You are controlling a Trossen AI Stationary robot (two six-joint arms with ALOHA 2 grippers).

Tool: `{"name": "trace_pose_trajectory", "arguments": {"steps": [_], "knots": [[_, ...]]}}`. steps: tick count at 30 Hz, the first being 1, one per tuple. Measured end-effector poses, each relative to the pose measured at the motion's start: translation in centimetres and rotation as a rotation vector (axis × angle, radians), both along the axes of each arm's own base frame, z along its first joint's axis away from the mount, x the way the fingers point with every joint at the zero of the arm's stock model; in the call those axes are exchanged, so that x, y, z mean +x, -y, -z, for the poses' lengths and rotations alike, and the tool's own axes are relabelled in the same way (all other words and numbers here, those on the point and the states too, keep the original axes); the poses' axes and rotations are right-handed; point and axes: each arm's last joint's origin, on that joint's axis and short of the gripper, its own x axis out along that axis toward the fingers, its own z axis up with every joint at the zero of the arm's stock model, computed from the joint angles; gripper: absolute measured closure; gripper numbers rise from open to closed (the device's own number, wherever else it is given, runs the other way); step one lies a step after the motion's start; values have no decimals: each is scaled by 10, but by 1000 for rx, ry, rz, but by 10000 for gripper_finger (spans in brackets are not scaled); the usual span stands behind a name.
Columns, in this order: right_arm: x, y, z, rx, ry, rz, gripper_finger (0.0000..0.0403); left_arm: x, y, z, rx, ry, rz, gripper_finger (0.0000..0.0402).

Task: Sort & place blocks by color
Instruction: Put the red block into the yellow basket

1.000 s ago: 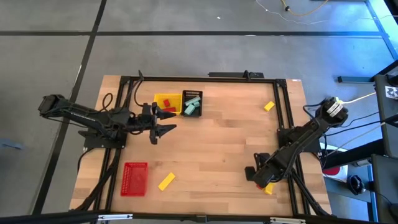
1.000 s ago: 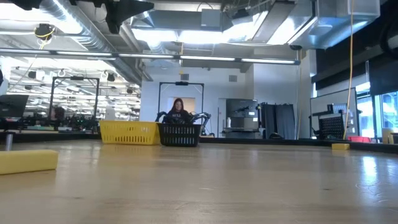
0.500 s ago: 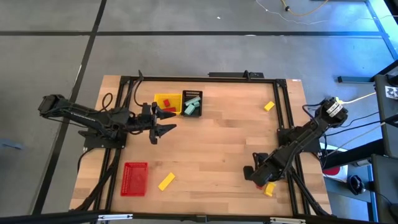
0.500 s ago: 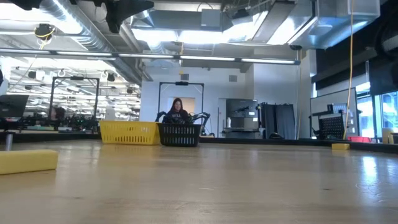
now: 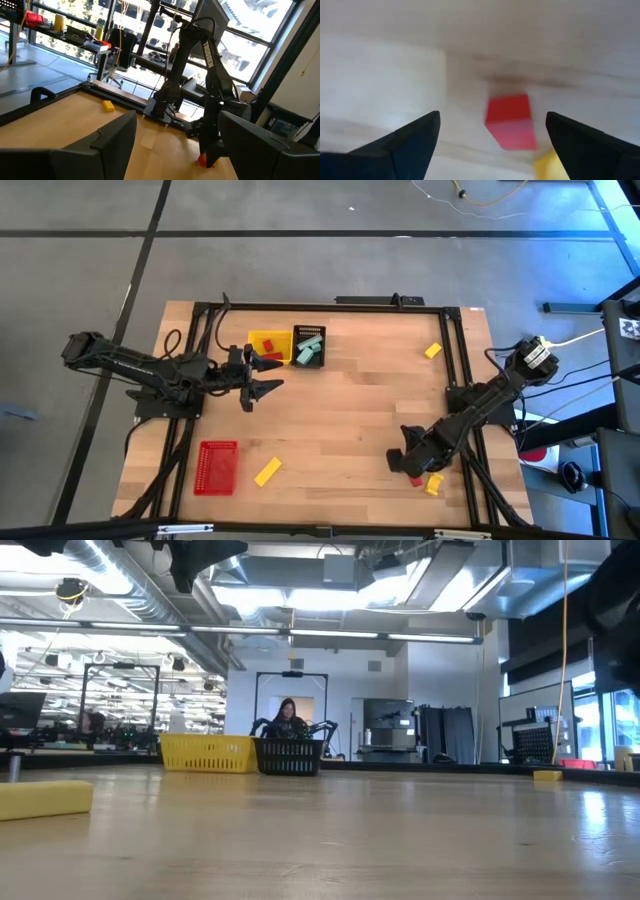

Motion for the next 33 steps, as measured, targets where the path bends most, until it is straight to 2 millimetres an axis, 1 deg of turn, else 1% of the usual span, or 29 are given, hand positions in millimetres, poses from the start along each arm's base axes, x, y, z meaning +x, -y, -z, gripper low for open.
{"name": "trace_pose_trajectory", "arguments": {"steps": [2,7,11,14,16,18,22,23,25,27,29,31,33], "knots": [[-3,-3,0,1,4,-45,39,0,0,0,0,1,0,129],[-2,-6,2,-20,31,-37,41,0,0,0,-1,3,-1,129],[0,-8,10,-26,16,-46,65,0,0,-1,-2,4,-1,129],[1,-10,16,-19,-15,-58,100,0,0,-1,-2,5,-1,129],[1,-10,18,-23,-33,-61,131,0,0,-1,-2,5,-1,129],[-1,-9,18,-31,-46,-63,168,0,0,-1,-2,5,-3,129],[-3,-7,16,-37,-54,-91,258,0,-1,-1,-5,4,-21,129],[-3,-7,15,-37,-49,-104,273,0,-1,-1,-5,4,-23,129],[-5,-6,12,-39,-36,-138,272,0,-1,-1,-5,4,-28,129],[-6,-4,6,-55,9,-166,272,0,-3,-1,-5,4,-33,129],[-4,-3,-3,-76,115,-199,272,-1,-3,-1,-6,7,-36,129],[0,2,-14,-137,249,-219,272,-3,-3,-4,-8,24,-29,129],[9,7,-27,-213,419,-225,272,-5,-4,-6,-16,38,-19,129]]}}
